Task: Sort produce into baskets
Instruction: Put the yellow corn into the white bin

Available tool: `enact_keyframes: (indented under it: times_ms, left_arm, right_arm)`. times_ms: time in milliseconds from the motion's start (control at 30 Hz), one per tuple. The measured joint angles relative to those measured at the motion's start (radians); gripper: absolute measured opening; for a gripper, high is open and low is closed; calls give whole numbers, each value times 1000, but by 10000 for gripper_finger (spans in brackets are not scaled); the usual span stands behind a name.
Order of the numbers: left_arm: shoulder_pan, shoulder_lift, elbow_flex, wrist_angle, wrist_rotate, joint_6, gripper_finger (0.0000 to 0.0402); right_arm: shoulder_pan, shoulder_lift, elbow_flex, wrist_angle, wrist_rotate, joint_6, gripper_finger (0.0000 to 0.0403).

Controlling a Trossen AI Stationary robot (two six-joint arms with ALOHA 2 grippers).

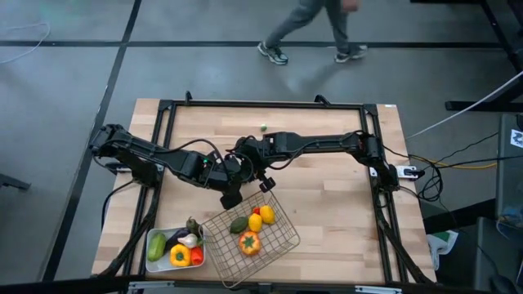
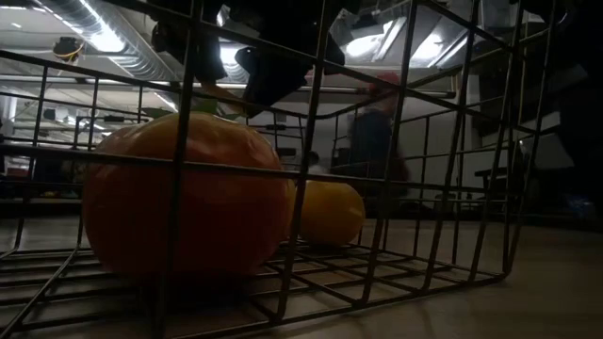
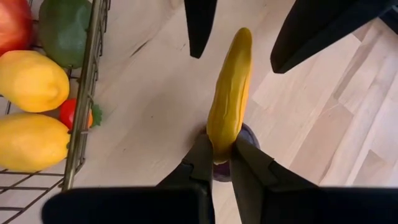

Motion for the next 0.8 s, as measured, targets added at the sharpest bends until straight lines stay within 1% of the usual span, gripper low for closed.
enact_keyframes:
  times_ms: [133,333,600,733,800]
  left_arm:
    - [-8,-1,0,-6,0,-14,156]
    - [-44,-37,-2,-18,9,-52,156]
    - [-121,-90,-5,-88,8,-156,156]
    - [-153,-90,-44,-75,-23,-203,156]
    - [-156,-89,-54,-70,-29,-232,156]
  right_arm:
    - [-1,0,0,-1,8,0,40]
    - [0,-1,3,8,65,0,40]
    - [-1,-6,6,21,69,0,40]
    - [0,-6,5,51,68,0,40]
    - [0,-6,5,71,49,0,40]
